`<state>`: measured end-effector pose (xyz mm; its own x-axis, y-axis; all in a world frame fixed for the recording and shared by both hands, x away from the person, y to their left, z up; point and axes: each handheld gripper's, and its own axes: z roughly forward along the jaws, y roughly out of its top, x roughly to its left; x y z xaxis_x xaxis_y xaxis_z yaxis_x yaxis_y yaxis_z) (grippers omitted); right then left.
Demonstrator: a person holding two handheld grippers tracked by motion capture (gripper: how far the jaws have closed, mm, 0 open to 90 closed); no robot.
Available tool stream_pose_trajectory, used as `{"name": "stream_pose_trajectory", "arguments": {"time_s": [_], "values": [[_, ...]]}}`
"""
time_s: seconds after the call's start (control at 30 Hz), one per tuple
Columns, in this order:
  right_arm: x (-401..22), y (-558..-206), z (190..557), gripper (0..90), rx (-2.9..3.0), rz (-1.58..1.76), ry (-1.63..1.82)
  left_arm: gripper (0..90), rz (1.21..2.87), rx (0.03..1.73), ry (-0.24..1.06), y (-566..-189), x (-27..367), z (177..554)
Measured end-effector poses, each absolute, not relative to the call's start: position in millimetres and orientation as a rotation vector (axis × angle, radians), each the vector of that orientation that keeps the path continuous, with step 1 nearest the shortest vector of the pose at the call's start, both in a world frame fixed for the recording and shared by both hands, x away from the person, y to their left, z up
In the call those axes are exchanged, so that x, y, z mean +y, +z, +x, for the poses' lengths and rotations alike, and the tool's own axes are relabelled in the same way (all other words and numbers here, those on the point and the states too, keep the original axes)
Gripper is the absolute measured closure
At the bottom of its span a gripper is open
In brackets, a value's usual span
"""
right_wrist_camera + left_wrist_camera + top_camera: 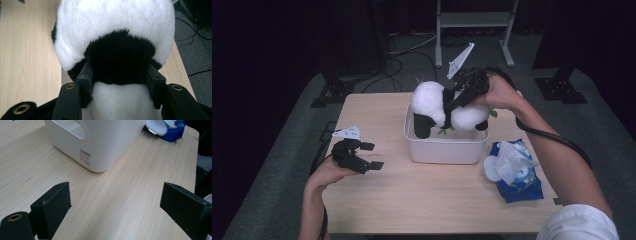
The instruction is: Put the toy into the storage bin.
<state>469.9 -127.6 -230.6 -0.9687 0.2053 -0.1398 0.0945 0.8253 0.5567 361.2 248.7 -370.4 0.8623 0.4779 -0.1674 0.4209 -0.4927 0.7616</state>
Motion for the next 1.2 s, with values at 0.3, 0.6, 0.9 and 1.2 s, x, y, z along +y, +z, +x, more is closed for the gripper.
{"name": "stream_pose_trajectory", "arguments": {"time_s": [0.3, 0.6, 0.9, 1.2], "values": [[-124, -247, 475, 50.9, 2.827, 0.233, 0.824, 8.4, 2.156, 0.639, 0.078, -370, 247, 362], [-120, -268, 480, 50.8, 2.847, 0.238, 0.827, 8.4, 2.152, 0.641, 0.077, -370, 247, 361], [-118, -290, 483, 50.4, 2.874, 0.242, 0.820, 8.4, 2.158, 0.642, 0.076, -370, 247, 361], [-118, -311, 483, 50.2, 2.901, 0.255, 0.819, 8.3, 2.151, 0.651, 0.074, -371, 248, 361]]}}
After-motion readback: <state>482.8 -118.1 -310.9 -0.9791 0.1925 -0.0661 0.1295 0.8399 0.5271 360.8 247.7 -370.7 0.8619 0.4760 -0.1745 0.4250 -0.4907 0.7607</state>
